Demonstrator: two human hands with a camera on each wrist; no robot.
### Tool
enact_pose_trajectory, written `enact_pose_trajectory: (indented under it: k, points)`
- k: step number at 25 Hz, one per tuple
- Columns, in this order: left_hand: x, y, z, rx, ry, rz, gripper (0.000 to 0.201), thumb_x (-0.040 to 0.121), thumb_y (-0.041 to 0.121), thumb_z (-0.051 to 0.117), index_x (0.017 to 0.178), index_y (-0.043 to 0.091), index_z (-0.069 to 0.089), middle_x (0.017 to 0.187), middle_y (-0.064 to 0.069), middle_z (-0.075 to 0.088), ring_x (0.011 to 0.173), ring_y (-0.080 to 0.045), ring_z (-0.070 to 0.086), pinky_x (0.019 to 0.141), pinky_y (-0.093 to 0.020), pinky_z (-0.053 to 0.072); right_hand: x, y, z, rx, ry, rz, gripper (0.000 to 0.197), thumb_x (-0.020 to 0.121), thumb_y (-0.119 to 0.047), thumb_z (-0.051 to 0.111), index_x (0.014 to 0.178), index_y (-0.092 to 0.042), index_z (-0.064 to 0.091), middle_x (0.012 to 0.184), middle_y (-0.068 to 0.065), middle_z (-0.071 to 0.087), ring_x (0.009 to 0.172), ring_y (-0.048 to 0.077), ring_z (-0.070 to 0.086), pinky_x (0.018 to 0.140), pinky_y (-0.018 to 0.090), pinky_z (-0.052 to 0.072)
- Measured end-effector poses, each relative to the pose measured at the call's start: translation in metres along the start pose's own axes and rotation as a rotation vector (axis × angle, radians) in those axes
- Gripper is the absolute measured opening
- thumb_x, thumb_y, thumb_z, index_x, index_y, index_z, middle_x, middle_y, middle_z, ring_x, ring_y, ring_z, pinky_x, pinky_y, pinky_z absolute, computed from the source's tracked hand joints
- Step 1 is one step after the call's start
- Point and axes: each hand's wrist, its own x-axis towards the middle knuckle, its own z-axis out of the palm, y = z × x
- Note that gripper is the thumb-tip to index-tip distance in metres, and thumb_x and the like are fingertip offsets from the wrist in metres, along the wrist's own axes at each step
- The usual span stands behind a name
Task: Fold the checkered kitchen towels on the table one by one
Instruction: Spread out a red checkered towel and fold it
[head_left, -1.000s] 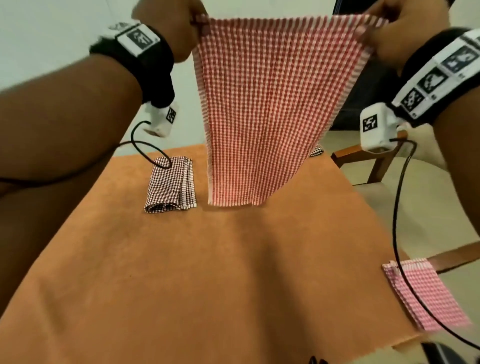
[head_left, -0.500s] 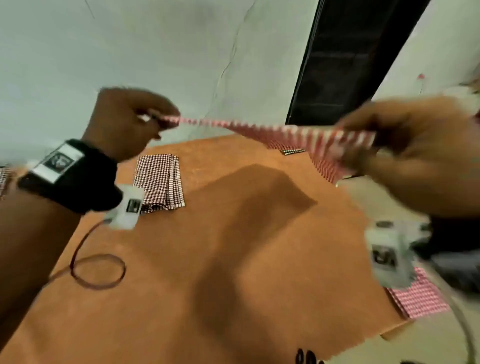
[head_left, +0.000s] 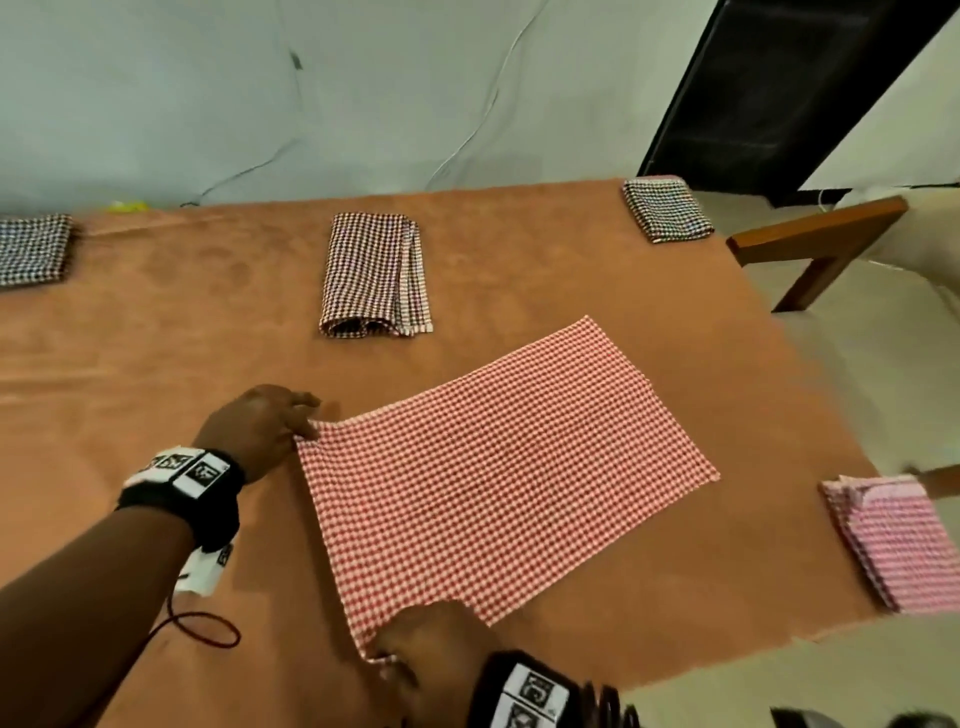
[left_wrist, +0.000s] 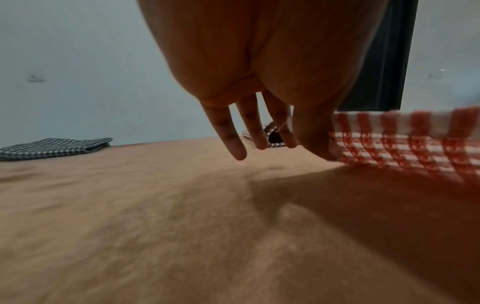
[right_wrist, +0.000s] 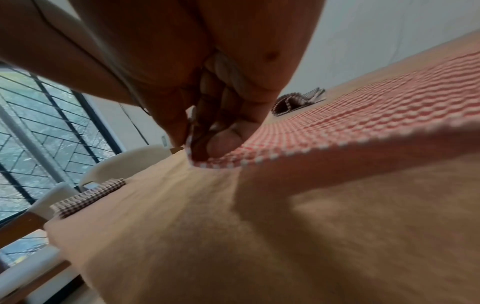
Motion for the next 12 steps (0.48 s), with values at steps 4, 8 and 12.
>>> enact_pose_trajectory:
  k: [4, 8, 12]
  points:
    - [-0.007, -0.033, -0.009, 0.057, -0.007, -0.067, 0.025, 0.080, 0.006, 0.073, 0.091, 0.027, 0.081, 0.133, -0.003, 0.064, 0.120, -0.034, 0.053, 0.101, -0.041, 0.043, 0.035, -0.030, 0.014, 0.020, 0.000, -0.023, 0.043, 0.090, -0.030, 0.039, 0.111, -0.006, 0.068, 0.114, 0.019, 0.066, 0.108, 0.037, 0.058, 0.097, 0.045, 0.046]
    - [0.002, -0.048, -0.019, 0.132, 0.007, -0.109, 0.025, 0.089, 0.014, 0.066, 0.100, 0.033, 0.078, 0.144, 0.003, 0.054, 0.133, -0.031, 0.041, 0.107, -0.043, 0.040, 0.066, -0.038, 0.026, 0.035, 0.009, -0.012, 0.027, 0.090, -0.013, 0.054, 0.110, -0.003, 0.069, 0.107, 0.021, 0.068, 0.099, 0.039, 0.061, 0.091, 0.045, 0.049]
    - [0.013, -0.039, -0.025, 0.212, -0.051, -0.221, 0.028, 0.093, 0.025, 0.060, 0.115, 0.039, 0.071, 0.155, 0.002, 0.040, 0.143, -0.030, 0.029, 0.110, -0.049, 0.039, 0.077, -0.040, 0.031, 0.043, -0.006, 0.002, 0.039, 0.093, -0.019, 0.056, 0.131, -0.014, 0.057, 0.134, 0.011, 0.057, 0.121, 0.031, 0.053, 0.108, 0.039, 0.039]
